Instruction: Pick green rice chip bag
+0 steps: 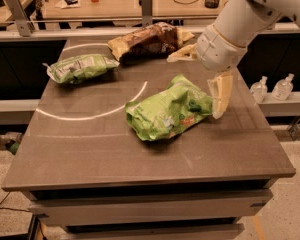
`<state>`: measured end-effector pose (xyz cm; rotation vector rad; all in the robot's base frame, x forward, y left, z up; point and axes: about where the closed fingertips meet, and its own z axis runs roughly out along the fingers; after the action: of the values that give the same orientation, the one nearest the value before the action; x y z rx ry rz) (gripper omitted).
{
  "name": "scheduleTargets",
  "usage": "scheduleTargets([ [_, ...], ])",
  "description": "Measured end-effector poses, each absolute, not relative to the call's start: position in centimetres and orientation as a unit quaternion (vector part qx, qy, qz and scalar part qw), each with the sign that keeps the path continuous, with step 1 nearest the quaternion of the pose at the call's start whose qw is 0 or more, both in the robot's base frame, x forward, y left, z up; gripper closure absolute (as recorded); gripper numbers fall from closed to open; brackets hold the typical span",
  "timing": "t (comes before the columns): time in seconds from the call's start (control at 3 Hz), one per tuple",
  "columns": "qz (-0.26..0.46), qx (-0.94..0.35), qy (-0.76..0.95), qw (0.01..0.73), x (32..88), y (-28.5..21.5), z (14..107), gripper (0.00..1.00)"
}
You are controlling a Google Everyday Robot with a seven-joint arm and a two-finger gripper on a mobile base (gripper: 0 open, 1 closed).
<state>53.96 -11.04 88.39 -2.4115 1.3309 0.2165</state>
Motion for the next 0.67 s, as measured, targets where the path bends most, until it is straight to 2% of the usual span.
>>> scheduleTargets([
  [0.67, 0.107, -0.857, 0.481, 0.153, 54.0, -8.6, 86.5, 0.00],
])
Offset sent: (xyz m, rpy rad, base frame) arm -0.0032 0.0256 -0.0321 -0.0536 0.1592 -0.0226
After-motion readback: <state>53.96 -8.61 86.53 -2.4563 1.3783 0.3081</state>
